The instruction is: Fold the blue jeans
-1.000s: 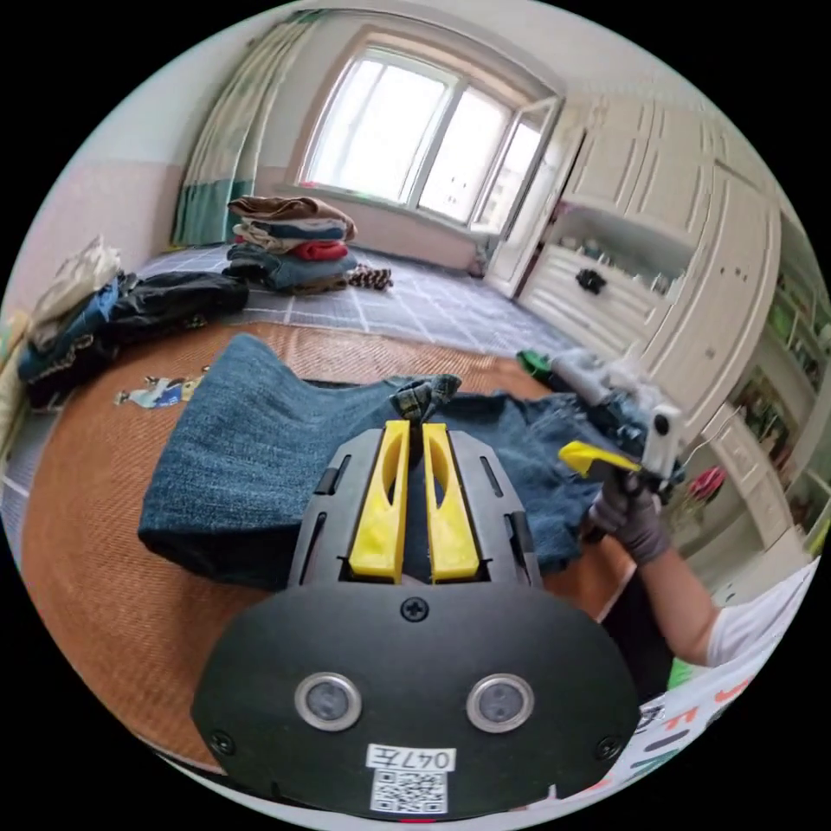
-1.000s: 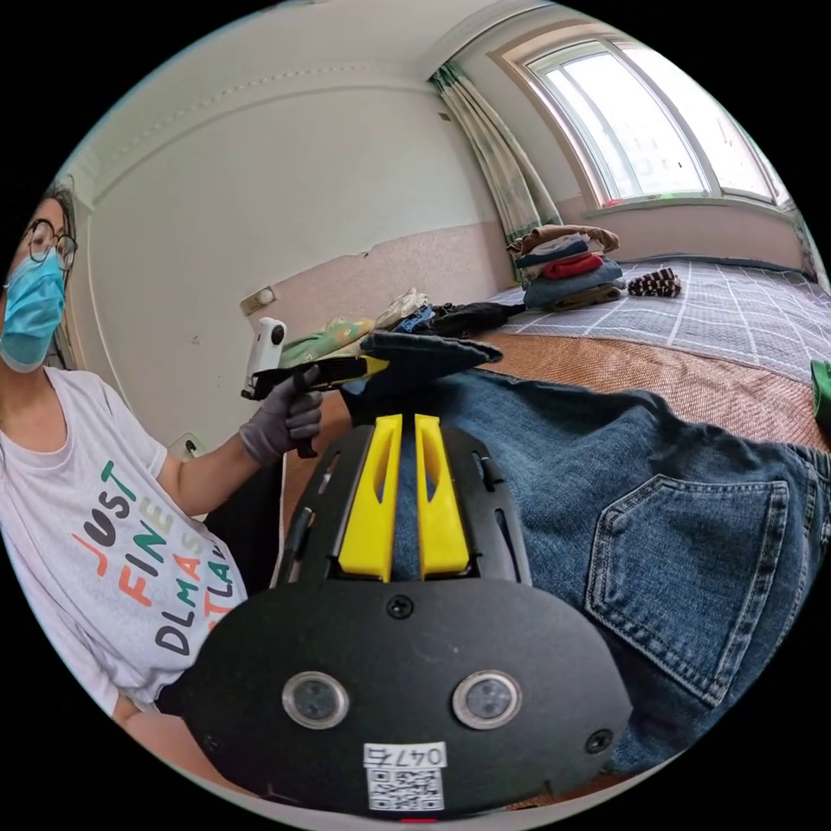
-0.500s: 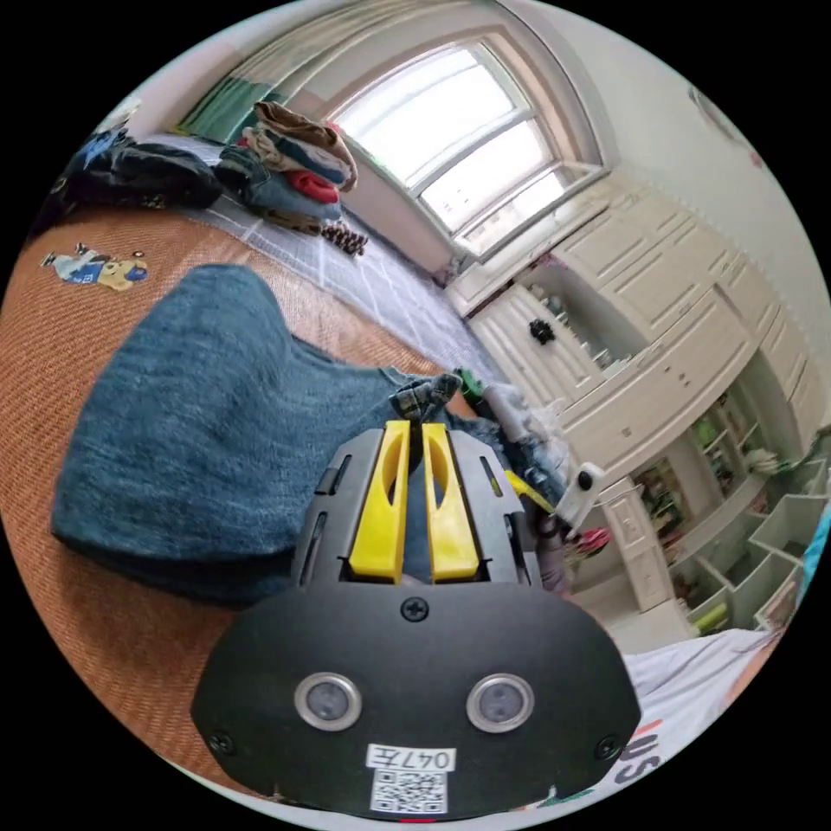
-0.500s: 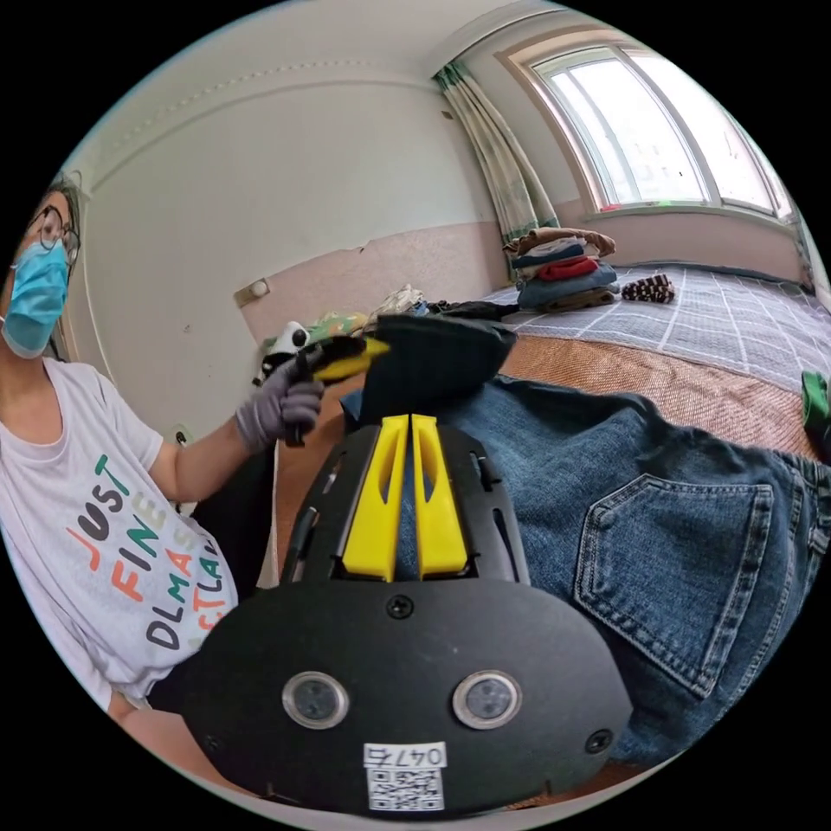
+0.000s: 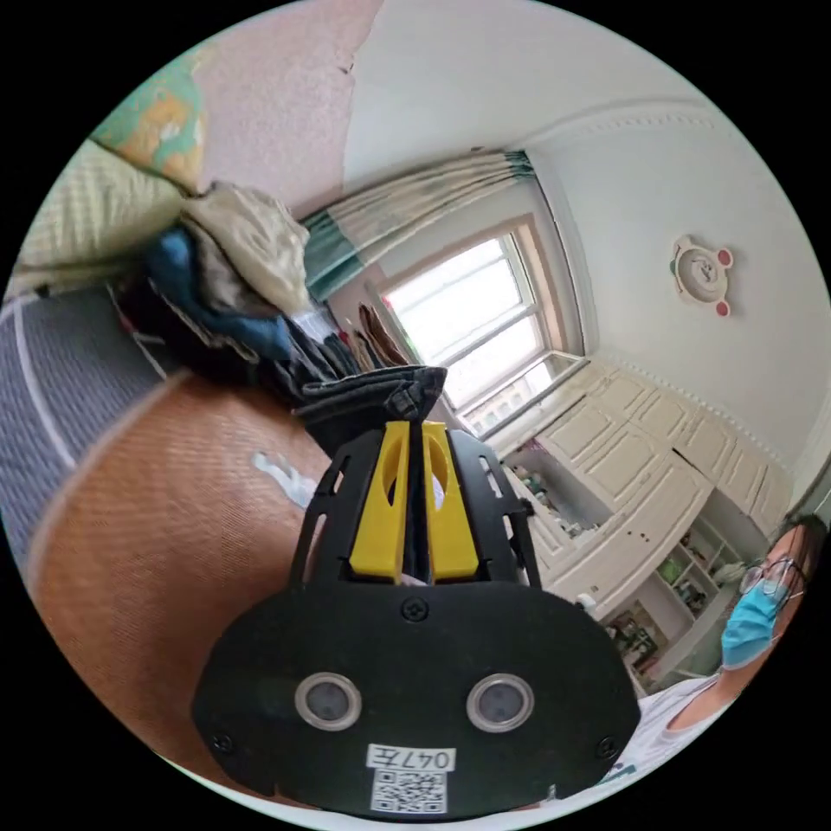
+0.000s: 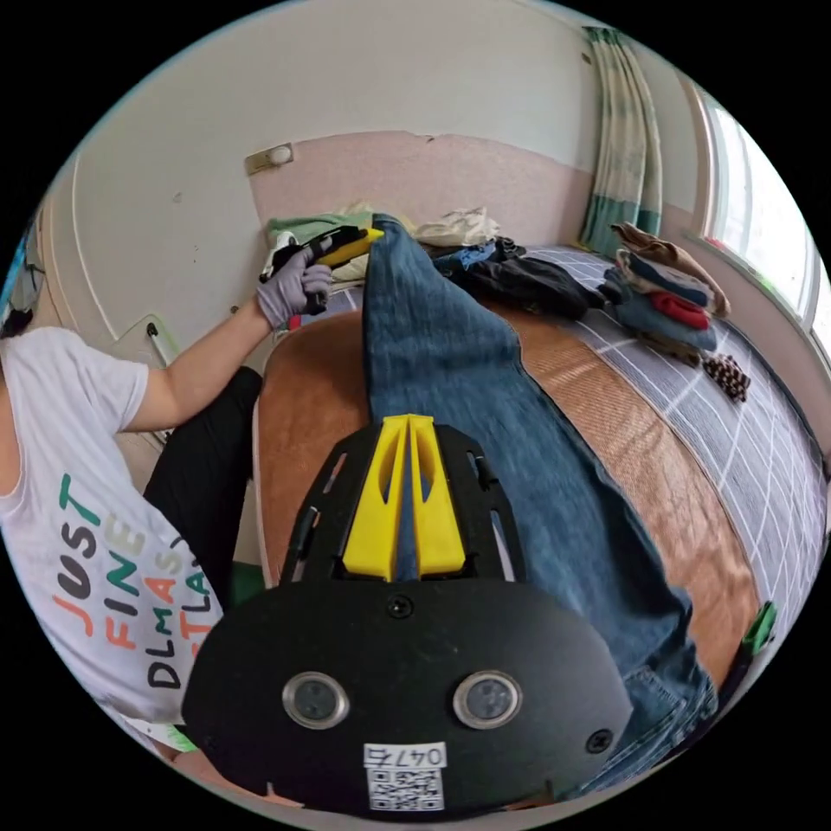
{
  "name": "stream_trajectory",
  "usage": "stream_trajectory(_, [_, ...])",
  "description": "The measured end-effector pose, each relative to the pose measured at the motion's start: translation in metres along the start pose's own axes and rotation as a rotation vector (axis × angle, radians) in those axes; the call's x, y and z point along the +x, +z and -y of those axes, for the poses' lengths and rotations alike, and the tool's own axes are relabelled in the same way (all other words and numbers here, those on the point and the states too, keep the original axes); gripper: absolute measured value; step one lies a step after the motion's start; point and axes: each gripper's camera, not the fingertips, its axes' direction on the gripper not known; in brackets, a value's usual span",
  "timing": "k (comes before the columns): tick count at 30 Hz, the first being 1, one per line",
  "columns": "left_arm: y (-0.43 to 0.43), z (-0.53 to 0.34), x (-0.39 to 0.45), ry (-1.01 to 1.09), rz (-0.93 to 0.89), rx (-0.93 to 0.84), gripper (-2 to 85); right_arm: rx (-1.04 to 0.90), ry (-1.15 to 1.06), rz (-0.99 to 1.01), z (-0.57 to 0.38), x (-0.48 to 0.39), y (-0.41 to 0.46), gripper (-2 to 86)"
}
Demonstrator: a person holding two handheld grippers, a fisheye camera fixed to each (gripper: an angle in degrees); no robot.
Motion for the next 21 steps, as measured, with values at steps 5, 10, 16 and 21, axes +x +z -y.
stream_trajectory(5, [-0.026,0.010,-0.086,-0.228,0.222,-0.145,-0.5,-0.115,-0.006,-0.032,0.154,0.026,0.098,-1.0])
stream_trajectory(10, [-0.037,0.006,-0.109,-0.340,0.180,-0.148,-0.5,-0.218,0.004,-0.200,0.252,0.034,0.169,-1.0])
stream_trajectory(16, [-0.037,0.017,-0.090,-0.308,0.140,-0.141,-0.4,-0.350,0.070,-0.392,0.271,0.044,0.239,-1.2])
stream_trajectory(21, [-0.029,0.031,-0.041,-0.209,0.120,-0.150,-0.4,-0.290,-0.038,-0.298,0.240,-0.041,0.187,-1.2])
